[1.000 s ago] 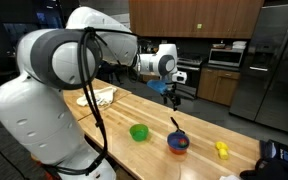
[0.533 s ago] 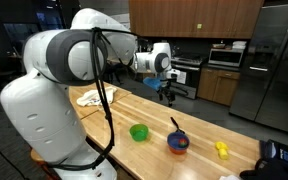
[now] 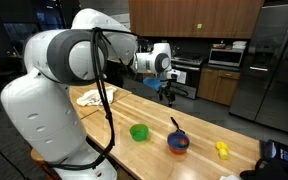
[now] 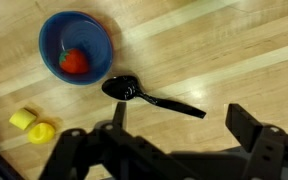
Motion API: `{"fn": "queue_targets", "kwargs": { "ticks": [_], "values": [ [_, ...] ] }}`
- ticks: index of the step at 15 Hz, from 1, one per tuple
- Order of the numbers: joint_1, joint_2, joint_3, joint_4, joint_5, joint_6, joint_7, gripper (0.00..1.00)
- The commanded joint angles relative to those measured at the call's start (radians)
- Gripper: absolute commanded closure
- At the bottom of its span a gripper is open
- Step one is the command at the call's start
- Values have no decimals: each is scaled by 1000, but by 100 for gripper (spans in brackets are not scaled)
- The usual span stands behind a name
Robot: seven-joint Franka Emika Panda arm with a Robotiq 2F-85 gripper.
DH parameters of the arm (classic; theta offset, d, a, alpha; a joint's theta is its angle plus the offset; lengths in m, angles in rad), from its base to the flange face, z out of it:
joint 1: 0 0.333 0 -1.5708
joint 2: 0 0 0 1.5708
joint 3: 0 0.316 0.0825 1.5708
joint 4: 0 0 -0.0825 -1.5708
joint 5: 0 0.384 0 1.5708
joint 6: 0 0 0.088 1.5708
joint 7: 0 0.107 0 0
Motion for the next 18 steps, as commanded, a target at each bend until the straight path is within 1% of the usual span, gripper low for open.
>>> {"fn": "queue_targets", "kwargs": {
  "ticks": [1,12,18],
  "values": [
    [7,0,-7,1,-1,-2,0,0],
    [3,-6,-18,-6,2,-5,-11,0],
    [-19,-27,-52,-28,-14,2,-47,0]
  ]
}}
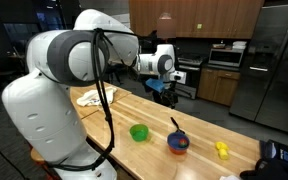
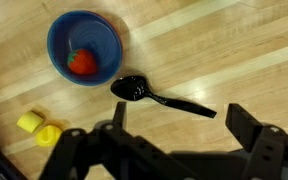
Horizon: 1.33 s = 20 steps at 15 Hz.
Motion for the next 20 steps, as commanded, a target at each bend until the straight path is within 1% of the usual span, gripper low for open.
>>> {"fn": "queue_targets", "kwargs": {
  "ticks": [1,8,20],
  "values": [
    [-20,-34,-30,-29,-19,4,-39,0],
    [-63,-46,-75,-53,-56,-7,-72,0],
    [-88,-75,-94,-72,-69,-17,-82,0]
  ]
}}
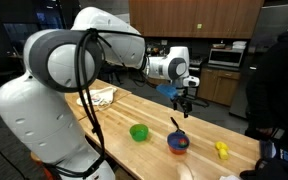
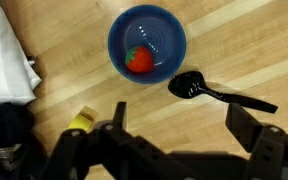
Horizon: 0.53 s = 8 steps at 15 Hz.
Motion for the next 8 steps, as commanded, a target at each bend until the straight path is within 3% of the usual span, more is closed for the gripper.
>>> {"fn": "queue_targets", "kwargs": {
  "ticks": [1,8],
  "values": [
    [-13,-35,-8,-20,-17,-17,-14,0],
    [-17,-39,-8,-16,-16,-29,-13,0]
  ]
}}
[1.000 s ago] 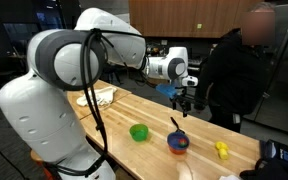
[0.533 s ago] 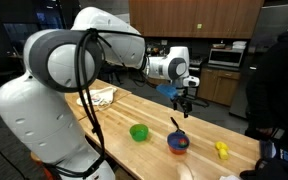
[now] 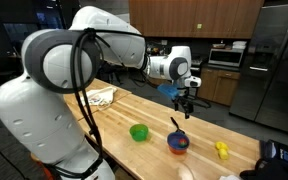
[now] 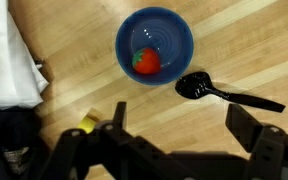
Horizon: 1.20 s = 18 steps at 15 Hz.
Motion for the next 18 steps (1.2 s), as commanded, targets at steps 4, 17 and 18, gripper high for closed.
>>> {"fn": "queue_targets", "kwargs": {
  "ticks": [4,17,18],
  "values": [
    [0,-1,7,-1,-19,-5,13,0],
    [48,310,1,198,-93,-19,242,0],
    [54,329,-3,209,-95,-15,254,0]
  ]
}}
